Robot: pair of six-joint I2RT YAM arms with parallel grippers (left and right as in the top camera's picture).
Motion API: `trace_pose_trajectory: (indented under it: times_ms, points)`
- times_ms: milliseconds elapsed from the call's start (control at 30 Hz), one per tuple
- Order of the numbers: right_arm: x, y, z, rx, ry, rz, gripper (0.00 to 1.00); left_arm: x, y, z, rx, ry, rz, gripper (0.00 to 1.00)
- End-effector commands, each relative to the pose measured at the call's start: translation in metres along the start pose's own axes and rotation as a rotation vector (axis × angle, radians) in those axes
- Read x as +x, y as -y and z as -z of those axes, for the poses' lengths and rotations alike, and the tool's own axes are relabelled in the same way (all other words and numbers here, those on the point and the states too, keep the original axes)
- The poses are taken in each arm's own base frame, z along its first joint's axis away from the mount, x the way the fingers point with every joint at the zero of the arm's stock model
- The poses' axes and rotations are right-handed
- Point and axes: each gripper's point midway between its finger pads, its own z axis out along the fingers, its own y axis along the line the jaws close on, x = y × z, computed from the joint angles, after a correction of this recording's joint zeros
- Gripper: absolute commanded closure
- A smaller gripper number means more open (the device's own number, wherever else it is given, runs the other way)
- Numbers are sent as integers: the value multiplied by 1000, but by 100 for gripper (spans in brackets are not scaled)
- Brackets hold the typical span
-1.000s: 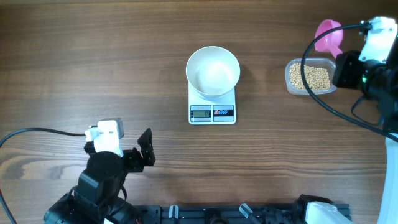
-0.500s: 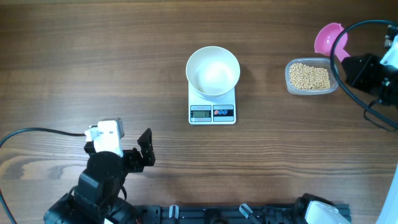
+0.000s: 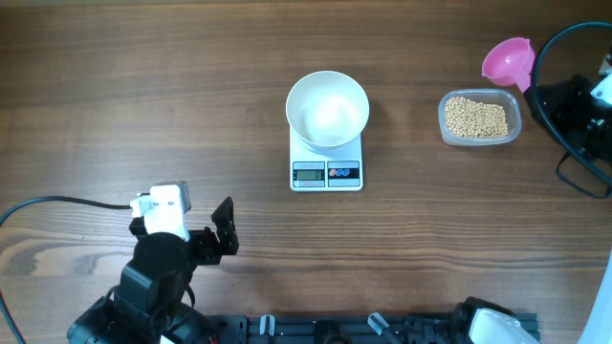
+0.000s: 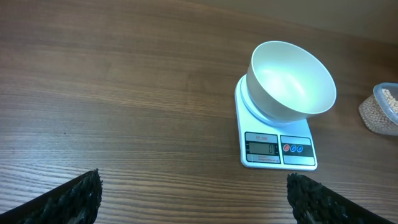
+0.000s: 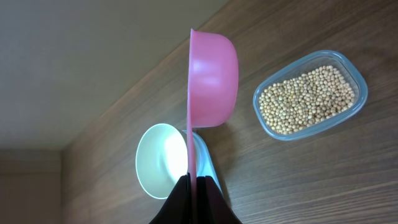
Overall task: Scoop item into bowl and weigh 150g on scale
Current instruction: 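Move the right gripper with the scoop over the soybean tub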
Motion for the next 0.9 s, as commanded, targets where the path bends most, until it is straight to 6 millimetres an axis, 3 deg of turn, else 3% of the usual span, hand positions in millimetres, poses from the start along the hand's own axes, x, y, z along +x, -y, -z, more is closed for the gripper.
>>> trace_pose_trajectory:
  times_ms: [0, 400, 867]
  points:
    - [-1, -6, 4, -23, 1, 33, 96, 1, -1, 0, -2, 1, 1, 0]
    - [3, -3, 4, -17, -15, 393, 96, 1, -1, 0, -2, 0, 1, 0]
    - [-1, 3, 4, 26, -1, 446, 96, 1, -1, 0, -2, 0, 1, 0]
